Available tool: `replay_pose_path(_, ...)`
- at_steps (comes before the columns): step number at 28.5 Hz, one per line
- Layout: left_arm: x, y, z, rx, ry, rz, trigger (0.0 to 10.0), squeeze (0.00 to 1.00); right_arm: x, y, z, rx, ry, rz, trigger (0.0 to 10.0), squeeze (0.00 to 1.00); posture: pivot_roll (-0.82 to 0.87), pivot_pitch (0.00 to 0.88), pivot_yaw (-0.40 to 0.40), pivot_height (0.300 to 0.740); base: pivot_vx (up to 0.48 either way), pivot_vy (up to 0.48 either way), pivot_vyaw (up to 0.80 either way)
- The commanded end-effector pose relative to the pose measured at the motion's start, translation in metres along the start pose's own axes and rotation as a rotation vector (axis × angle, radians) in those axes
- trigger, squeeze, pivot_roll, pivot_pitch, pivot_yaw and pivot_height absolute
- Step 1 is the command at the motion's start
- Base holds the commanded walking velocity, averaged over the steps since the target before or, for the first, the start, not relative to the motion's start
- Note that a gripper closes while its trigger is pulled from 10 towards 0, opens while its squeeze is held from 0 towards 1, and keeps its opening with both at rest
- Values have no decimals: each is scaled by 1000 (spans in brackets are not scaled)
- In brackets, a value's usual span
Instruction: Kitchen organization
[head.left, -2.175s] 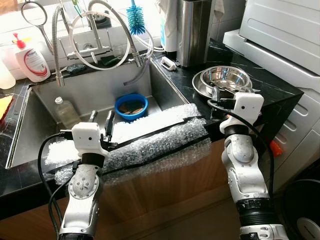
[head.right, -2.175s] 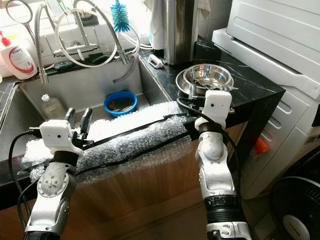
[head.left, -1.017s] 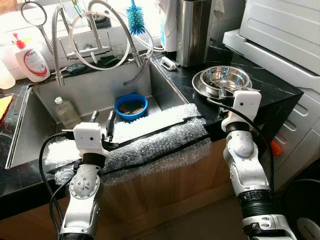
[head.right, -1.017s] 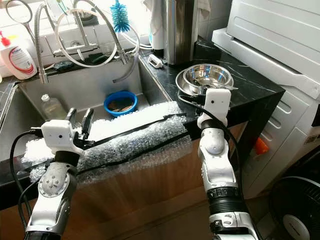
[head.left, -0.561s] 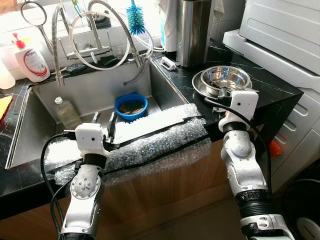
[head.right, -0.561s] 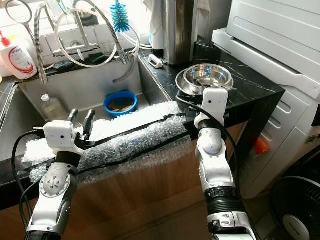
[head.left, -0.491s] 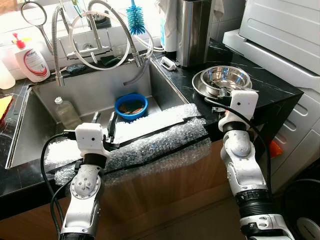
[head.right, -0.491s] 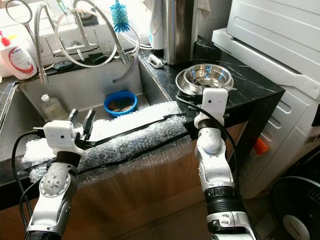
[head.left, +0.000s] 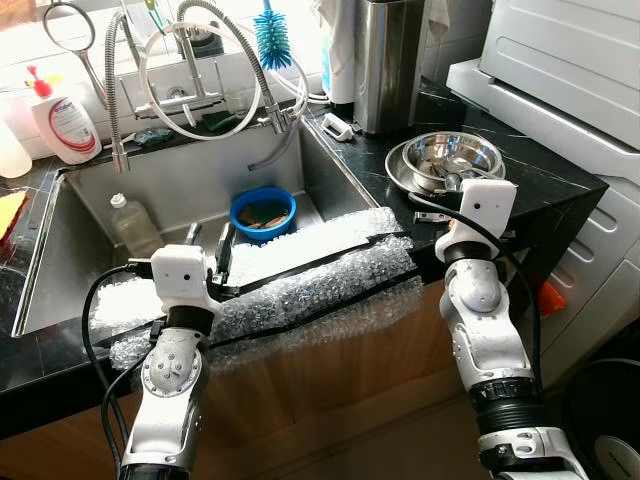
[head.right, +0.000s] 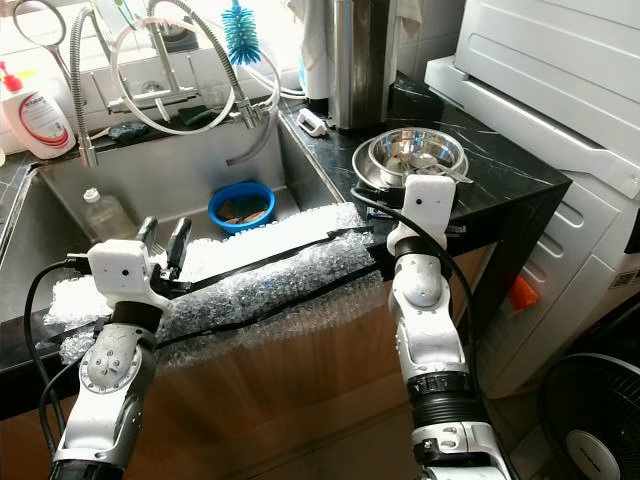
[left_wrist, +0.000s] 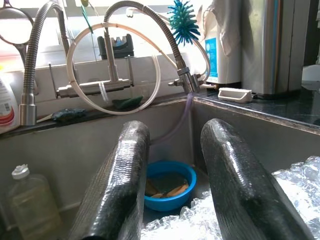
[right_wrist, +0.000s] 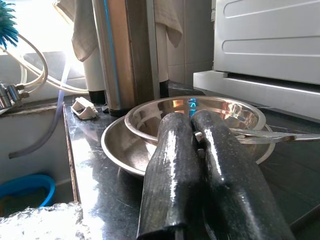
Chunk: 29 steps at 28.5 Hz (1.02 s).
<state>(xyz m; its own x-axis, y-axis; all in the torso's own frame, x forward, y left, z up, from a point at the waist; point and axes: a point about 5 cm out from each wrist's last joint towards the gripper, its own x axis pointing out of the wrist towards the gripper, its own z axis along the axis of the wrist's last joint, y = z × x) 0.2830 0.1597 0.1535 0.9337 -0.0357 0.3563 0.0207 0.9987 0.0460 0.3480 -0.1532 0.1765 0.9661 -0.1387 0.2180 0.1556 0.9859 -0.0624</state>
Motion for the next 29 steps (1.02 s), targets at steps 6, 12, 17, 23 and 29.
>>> replay_pose_path(6,3,2,0,10,-2,-2,10000,0,4,5,9,26,-39,14,0,0,-190,0,104,740,0,0,0)
replay_pose_path(12,5,3,0,11,-7,-3,10000,0,4,8,29,76,-163,24,0,0,-190,0,107,740,0,0,0)
replay_pose_path(17,6,2,1,12,-11,-6,10000,0,4,8,40,80,-224,23,2863,0,-192,0,110,740,0,0,0)
replay_pose_path(23,15,23,16,-16,-60,99,10000,0,10,12,87,174,-388,90,10000,0,-199,0,118,740,0,0,0)
replay_pose_path(29,28,36,51,7,-166,84,10000,0,8,21,92,255,-394,223,10000,0,-193,0,114,740,0,0,0)
